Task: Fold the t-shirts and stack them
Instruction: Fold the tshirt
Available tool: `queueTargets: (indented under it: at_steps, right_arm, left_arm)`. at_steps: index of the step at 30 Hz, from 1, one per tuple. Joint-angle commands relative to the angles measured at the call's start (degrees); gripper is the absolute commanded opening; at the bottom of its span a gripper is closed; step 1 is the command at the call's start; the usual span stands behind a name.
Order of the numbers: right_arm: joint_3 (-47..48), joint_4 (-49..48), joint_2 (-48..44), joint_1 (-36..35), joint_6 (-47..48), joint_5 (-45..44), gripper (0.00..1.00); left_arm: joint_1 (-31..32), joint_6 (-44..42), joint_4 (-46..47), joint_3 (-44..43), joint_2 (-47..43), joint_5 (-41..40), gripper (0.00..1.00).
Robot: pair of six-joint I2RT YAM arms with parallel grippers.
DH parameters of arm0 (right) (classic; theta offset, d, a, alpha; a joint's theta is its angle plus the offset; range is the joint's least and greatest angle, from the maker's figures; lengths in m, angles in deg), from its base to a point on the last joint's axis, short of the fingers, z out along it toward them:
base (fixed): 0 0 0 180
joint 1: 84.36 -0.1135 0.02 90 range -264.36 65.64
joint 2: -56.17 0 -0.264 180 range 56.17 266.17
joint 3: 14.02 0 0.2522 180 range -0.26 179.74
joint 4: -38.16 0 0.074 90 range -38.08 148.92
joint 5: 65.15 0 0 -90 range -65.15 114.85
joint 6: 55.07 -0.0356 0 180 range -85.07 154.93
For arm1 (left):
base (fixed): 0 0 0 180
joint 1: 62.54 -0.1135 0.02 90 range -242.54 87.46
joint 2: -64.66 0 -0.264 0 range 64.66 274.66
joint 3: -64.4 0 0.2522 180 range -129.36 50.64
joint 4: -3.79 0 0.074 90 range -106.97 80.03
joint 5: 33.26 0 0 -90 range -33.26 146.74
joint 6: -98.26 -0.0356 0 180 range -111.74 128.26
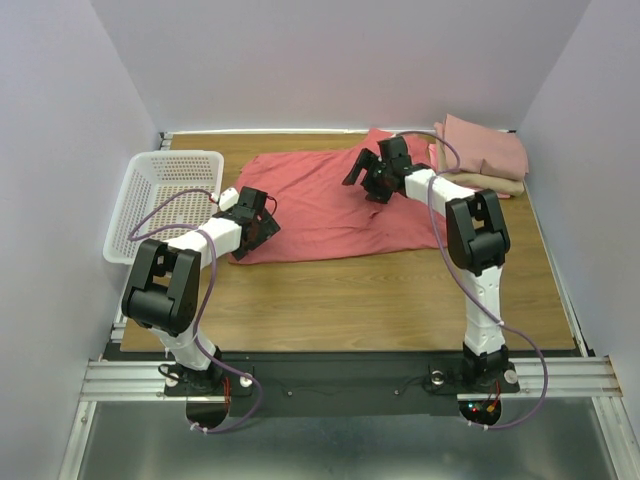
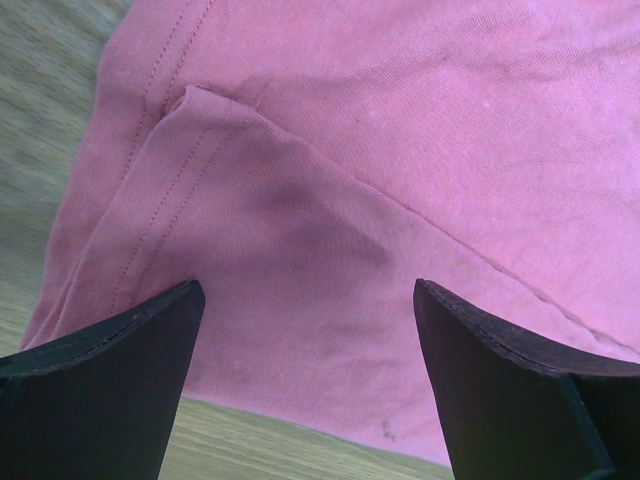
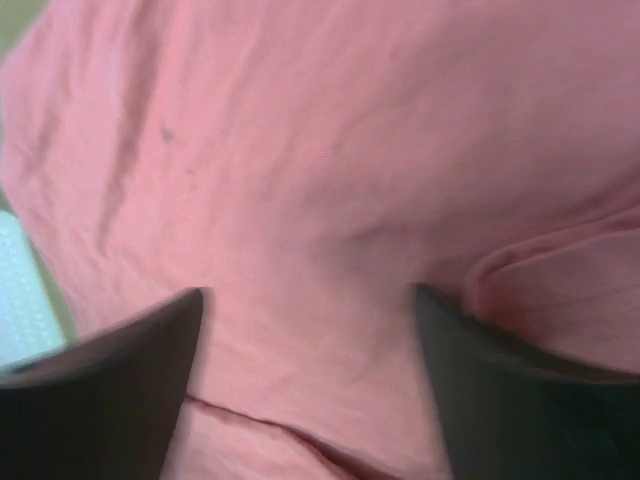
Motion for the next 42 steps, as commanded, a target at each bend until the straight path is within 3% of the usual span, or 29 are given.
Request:
queueTargets:
  at_steps: [1,10,16,22,30,42]
  right_arm:
    - [0.3,-1.7,-4.5,-0.5,5.2,1.5,1.0]
    - [-7.0,-1.5,-16.9,-0.5,15.0,0.8,1.0]
    - [-17.7,-1.0,-22.1,-0.4,14.7,-6.8,1.0]
    - [-19.3,-0.9,-19.5,-0.4,14.0,-7.6,1.0]
    - [-11.2,-1.1,-10.9,-0.6,12.8,-2.2,1.0]
    - [-6.6,-1.1,-7.8,-1.6,11.4,0.9,1.0]
  left_arm:
    - [-0.3,-1.1,-1.1,0.1,-3.4,-0.2,0.98]
    - [-0.3,-1.1,-1.2,1.0,-6.8,1.4,0.98]
    - [-0.3,-1.4,-1.5,1.8,-8.5,1.2,0.98]
    - [-0.2,-2.1,-1.0,1.8,-7.6,1.8,0.98]
    - [-0.3,-2.3,0.2,2.0,-6.3,1.9,0.98]
    - [-0.3,-2.9,0.7,1.5,-4.5,2.0,0.98]
